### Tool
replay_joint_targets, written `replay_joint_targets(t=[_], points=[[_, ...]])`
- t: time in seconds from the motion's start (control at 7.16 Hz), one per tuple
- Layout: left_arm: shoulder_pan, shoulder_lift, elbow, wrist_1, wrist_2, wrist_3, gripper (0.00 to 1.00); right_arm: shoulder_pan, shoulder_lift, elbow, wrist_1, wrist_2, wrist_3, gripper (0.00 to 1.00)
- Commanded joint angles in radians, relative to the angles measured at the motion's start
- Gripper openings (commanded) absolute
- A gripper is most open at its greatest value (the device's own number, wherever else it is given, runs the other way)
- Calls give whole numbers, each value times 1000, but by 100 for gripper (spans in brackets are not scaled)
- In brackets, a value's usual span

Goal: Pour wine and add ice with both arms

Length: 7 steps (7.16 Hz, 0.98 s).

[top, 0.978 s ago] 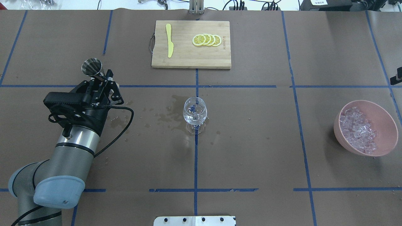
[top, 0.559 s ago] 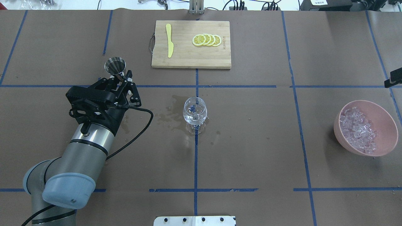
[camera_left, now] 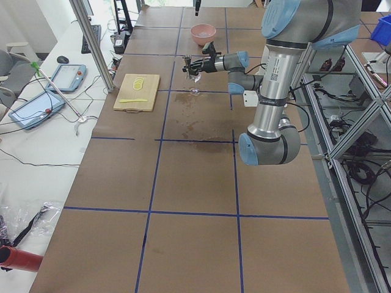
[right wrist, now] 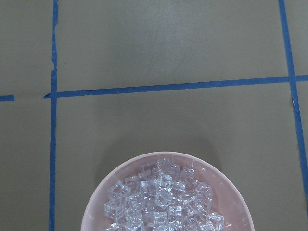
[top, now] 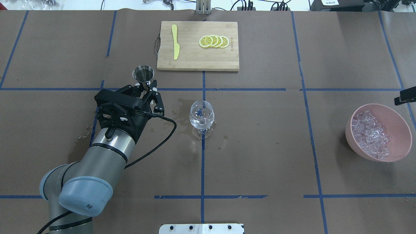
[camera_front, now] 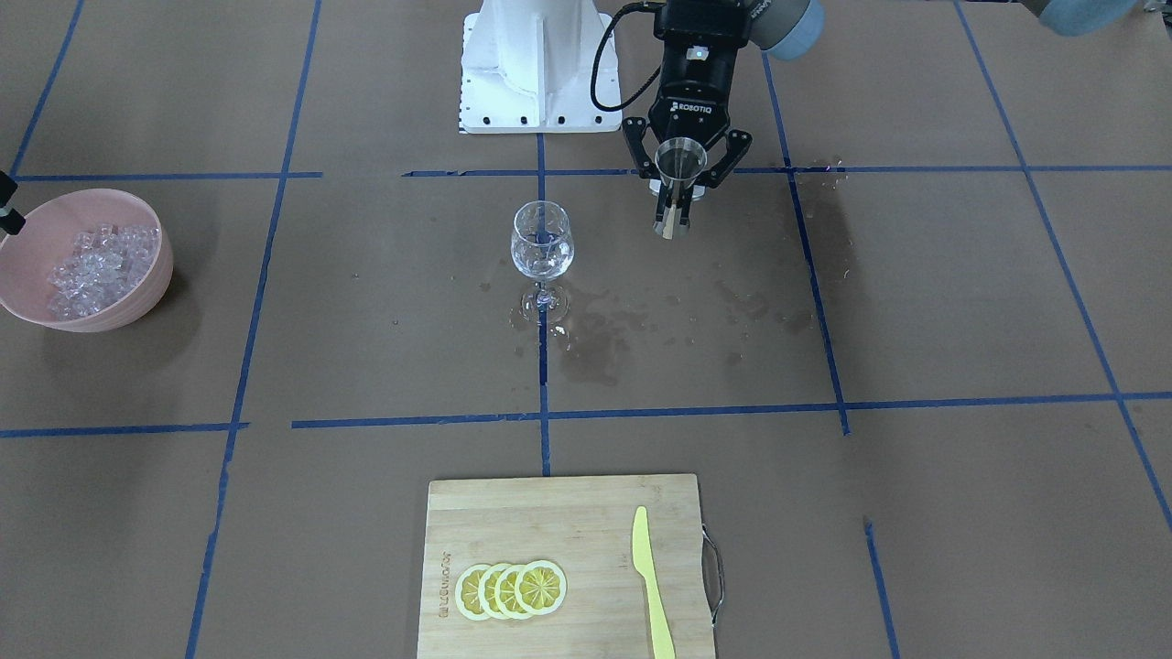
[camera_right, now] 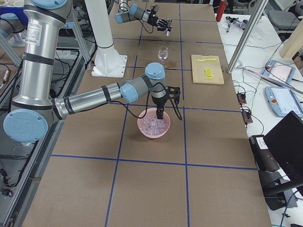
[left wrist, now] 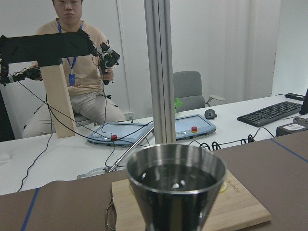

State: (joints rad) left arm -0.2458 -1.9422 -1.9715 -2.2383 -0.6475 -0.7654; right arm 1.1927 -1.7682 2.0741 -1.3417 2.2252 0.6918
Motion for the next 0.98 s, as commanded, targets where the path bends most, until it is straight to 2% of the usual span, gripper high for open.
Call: replay_joint_targets(t=[0.0,0.28,0.84], points=[[2,-29,17,2,-23,75,0,-39,-22,9,7,-15,3,100],[2,-76,58,3,-26,148,0,-79,-33,15,9,-35,3,100],[26,-84,83,2,-26,194,0,-113,-33,15,7,-59,5,100]])
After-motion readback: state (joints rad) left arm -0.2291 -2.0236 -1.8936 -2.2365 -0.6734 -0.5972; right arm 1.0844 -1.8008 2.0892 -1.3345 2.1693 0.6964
